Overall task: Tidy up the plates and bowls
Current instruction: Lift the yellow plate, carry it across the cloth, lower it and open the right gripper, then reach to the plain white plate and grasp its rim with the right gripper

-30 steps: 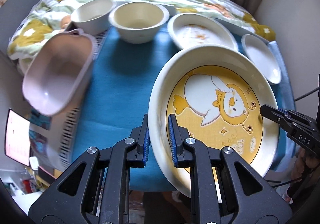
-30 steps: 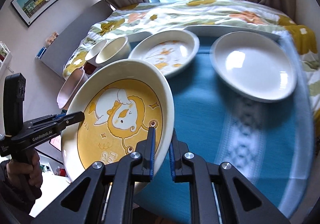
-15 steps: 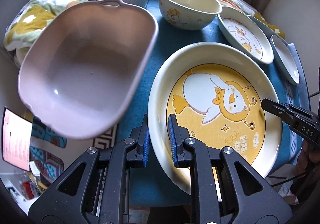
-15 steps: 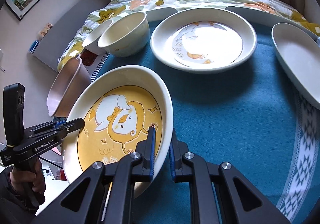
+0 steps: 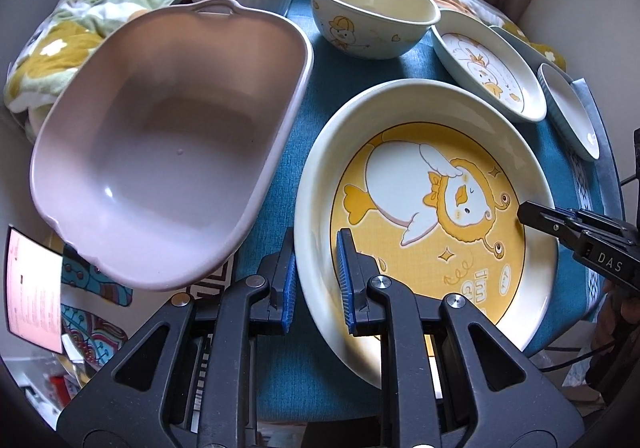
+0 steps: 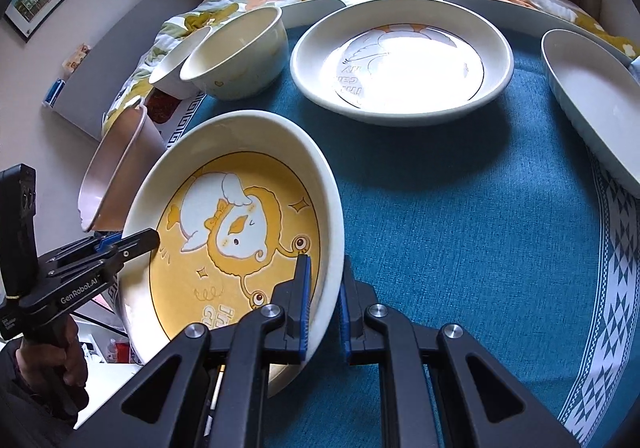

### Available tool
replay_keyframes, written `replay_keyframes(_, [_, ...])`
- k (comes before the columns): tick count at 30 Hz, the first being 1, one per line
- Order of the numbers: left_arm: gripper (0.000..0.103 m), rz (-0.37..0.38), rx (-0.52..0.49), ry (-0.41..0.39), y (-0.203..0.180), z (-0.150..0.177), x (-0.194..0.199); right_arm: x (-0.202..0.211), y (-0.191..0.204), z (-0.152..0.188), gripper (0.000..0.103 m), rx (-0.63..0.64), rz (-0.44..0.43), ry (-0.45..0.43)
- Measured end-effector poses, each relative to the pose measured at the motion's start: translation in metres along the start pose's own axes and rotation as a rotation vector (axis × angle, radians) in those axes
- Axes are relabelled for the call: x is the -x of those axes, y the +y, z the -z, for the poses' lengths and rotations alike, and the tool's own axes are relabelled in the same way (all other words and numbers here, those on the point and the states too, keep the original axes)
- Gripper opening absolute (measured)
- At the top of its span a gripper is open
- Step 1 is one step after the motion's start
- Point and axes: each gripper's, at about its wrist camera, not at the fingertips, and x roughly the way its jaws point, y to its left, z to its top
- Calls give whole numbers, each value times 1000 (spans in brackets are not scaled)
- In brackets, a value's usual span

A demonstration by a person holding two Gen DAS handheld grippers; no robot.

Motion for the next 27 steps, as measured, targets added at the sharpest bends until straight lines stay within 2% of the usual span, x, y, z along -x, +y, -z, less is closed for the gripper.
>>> replay_keyframes(8, [19,-6,-5,-6,0,-1,4,3,0,1,12,-3,8,-26])
replay_keyframes(10, [25,-13,-10,-8,-1,-1,6,6,-2,1,12,-5,8,-34])
replay_keyframes(11, [37,-17,-12,-9,-2,-2,7,8,-3,1,12,-9,10,-39])
replay_keyframes(12, [55,-21,-14,-17,-3,-1,9,10,-4,1,12,-13,10,-46])
replay_keyframes(14, [69,-25,-22,-39,-6,2,15,15,-7,3,12,-17,5,-52])
replay_keyframes(22, [69,-95,-7,-81,-25,21,55,61,-19,19,17,2,2,-84])
replay_keyframes(27, [69,-71,-25,-153,-67,18,95,115,-40,28,17,-11,17,-162])
